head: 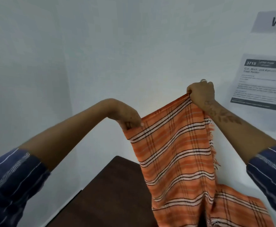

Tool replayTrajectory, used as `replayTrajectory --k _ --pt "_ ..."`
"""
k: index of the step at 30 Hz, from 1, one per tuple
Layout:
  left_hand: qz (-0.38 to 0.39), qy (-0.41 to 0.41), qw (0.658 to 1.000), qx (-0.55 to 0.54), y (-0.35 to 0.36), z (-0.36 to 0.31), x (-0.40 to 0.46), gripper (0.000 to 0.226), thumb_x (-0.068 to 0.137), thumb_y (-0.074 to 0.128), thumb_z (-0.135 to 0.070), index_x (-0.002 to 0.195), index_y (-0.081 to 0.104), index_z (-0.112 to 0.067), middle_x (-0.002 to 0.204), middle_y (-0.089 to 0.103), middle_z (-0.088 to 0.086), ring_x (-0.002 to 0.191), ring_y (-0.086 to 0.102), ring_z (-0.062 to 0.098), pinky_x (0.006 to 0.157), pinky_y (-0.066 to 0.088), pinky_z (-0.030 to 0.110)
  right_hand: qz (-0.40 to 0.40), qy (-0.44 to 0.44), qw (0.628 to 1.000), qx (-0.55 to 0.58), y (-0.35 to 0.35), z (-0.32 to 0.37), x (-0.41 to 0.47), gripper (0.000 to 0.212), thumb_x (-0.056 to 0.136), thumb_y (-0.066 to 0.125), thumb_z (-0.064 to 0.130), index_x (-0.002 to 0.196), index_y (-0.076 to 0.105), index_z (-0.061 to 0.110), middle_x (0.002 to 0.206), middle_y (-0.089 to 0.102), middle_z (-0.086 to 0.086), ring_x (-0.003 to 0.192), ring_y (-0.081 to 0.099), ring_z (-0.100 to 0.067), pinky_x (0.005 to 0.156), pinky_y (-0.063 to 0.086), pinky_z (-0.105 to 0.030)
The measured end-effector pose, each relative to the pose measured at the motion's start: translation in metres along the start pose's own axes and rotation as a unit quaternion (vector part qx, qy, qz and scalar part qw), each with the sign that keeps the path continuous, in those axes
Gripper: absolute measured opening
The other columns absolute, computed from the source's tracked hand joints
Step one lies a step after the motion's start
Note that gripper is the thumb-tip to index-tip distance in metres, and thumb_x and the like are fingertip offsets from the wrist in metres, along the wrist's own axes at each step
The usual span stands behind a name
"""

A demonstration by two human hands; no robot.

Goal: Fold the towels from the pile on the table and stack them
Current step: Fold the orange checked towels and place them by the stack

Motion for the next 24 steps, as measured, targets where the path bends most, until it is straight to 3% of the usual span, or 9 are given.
replayTrajectory --k 4,10,12,14,17,19,21,24 --pt "0.034 0.002 0.994 -0.100 -0.009 0.005 0.002 0.034 0.098 0.036 -0.003 0.129 0.051 0.003 0.118 0.064 0.022 0.103 0.066 0.031 0.087 0.056 0.039 -0.010 -0.008 1.000 0.007 0.003 -0.002 -0.003 0.032 0.084 0.050 0.002 0.099 0.071 0.020 0.099 0.068 -0.010 0.111 0.047 -0.030 0.090 0.031 -0.036" --pt "0.104 -0.014 0.982 -0.159 -0.019 0.008 0.003 0.036 0.100 0.034 -0.007 0.131 0.049 0.004 0.121 0.060 0.028 0.103 0.065 0.035 0.085 0.056 0.041 0.009 -0.016 0.999 0.027 0.007 -0.011 -0.010 0.028 0.086 0.052 0.007 0.099 0.072 0.022 0.100 0.069 -0.007 0.110 0.048 -0.030 0.091 0.031 -0.037" --pt "0.095 -0.047 0.989 -0.100 -0.011 0.004 0.007 0.036 0.097 0.036 -0.002 0.130 0.051 0.001 0.115 0.065 0.022 0.098 0.068 0.032 0.080 0.058 0.038 0.003 -0.025 0.999 0.038 0.008 -0.009 -0.012 0.026 0.086 0.053 0.008 0.097 0.072 0.021 0.099 0.070 -0.005 0.109 0.048 -0.030 0.091 0.031 -0.036" --pt "0.060 -0.070 0.995 0.026 -0.002 -0.004 0.014 0.037 0.094 0.043 0.002 0.129 0.052 -0.009 0.101 0.070 0.009 0.085 0.071 0.023 0.074 0.059 0.033 0.002 -0.031 0.999 0.041 0.009 -0.006 -0.013 0.026 0.084 0.053 0.006 0.096 0.072 0.020 0.099 0.070 -0.005 0.109 0.048 -0.029 0.090 0.030 -0.036" --pt "0.017 -0.082 0.977 0.198 0.005 -0.010 0.019 0.041 0.092 0.052 -0.006 0.130 0.049 -0.019 0.093 0.067 -0.005 0.079 0.069 0.013 0.077 0.052 0.025 0.010 -0.029 0.999 0.042 0.011 -0.005 -0.015 0.028 0.084 0.054 0.006 0.100 0.072 0.020 0.101 0.070 -0.005 0.111 0.047 -0.030 0.091 0.030 -0.036" --pt "0.013 -0.089 0.968 0.234 0.003 -0.006 0.019 0.041 0.092 0.050 -0.007 0.130 0.048 -0.019 0.101 0.065 -0.002 0.087 0.066 0.016 0.081 0.047 0.026 0.018 -0.026 0.999 0.041 0.010 -0.009 -0.017 0.026 0.085 0.054 0.009 0.102 0.071 0.021 0.102 0.070 -0.005 0.112 0.047 -0.029 0.092 0.031 -0.036" --pt "-0.017 -0.102 0.950 0.294 -0.001 -0.001 0.019 0.041 0.090 0.046 -0.004 0.129 0.050 -0.015 0.106 0.062 0.004 0.086 0.060 0.019 0.071 0.046 0.025 0.019 -0.025 0.999 0.042 0.010 -0.013 -0.018 0.025 0.086 0.055 0.012 0.103 0.071 0.021 0.102 0.070 -0.005 0.112 0.047 -0.029 0.092 0.032 -0.037" --pt "-0.155 -0.083 0.911 0.374 -0.021 0.000 0.019 0.037 0.089 0.041 -0.001 0.118 0.058 -0.014 0.100 0.058 0.005 0.083 0.053 0.021 0.064 0.042 0.028 0.026 -0.020 0.997 0.067 0.001 -0.017 -0.018 0.026 0.086 0.056 0.008 0.104 0.071 0.016 0.105 0.069 -0.008 0.110 0.050 -0.031 0.090 0.037 -0.036"
Point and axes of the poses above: each hand's wrist, its own x-axis towards the middle knuckle, its own y-axis out of the palm, z = x × y, the point moved 2 cm from there along x, towards the middle knuckle
